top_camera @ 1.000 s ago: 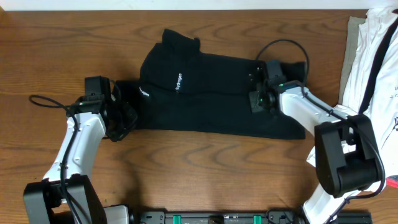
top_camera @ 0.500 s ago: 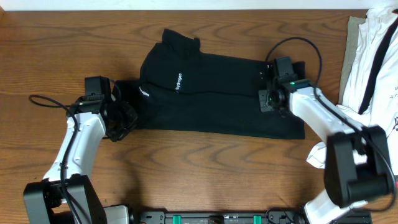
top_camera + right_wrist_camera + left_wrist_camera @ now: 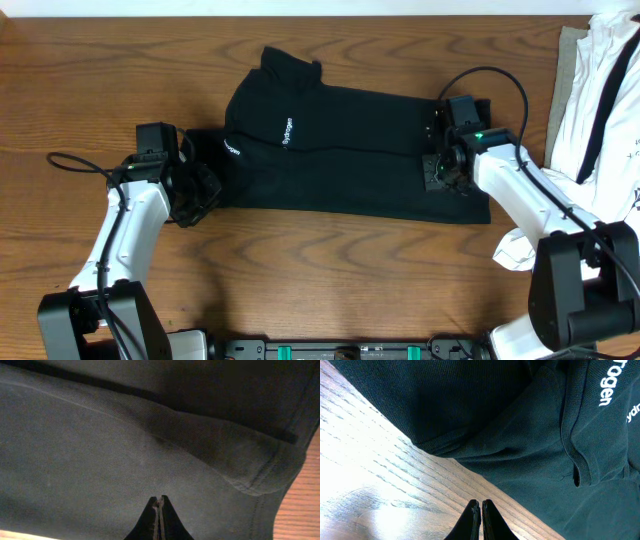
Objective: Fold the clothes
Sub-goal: 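Lower the right gripper onto the shirt's right end and hold it down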
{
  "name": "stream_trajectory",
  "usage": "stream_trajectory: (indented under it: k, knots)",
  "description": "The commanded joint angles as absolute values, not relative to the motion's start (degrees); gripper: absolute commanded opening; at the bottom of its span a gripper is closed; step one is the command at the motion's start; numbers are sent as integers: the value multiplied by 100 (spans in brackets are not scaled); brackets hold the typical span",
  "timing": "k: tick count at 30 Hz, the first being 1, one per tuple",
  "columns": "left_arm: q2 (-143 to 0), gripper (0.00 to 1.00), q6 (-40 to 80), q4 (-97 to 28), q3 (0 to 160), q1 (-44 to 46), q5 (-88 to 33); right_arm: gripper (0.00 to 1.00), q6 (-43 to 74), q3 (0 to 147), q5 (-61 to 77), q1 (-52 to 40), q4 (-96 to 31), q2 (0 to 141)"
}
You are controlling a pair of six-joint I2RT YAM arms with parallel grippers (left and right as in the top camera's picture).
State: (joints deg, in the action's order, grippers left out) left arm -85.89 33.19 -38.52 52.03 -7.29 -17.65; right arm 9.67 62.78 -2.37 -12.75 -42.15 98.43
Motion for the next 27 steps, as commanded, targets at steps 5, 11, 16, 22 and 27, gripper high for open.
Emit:
stream_trajectory:
  k: [5,11,16,22,27]
  knots:
    - [-8617,7,3284,-3850,5157,-727,-1732,1,1223,6278,-403,-1253,-4115,10285]
    - [-8617,6,3282,-3854,5157,-727,-1732,1,1223,6278,-1166,-1229,-4115,10582]
    - [-8617,7,3284,-3857,5157,-727,-1732,1,1227,6278,-1463,-1118,-4016,10600]
    - [-8617,7,3282,-3857,5157,-727,-1732,1,1354,6278,-1483,-882,-3730,10604]
    - [-8617,7,3282,-3857,5159,-727,-1732,1,1347,6278,-1682,-690,-3208,10604]
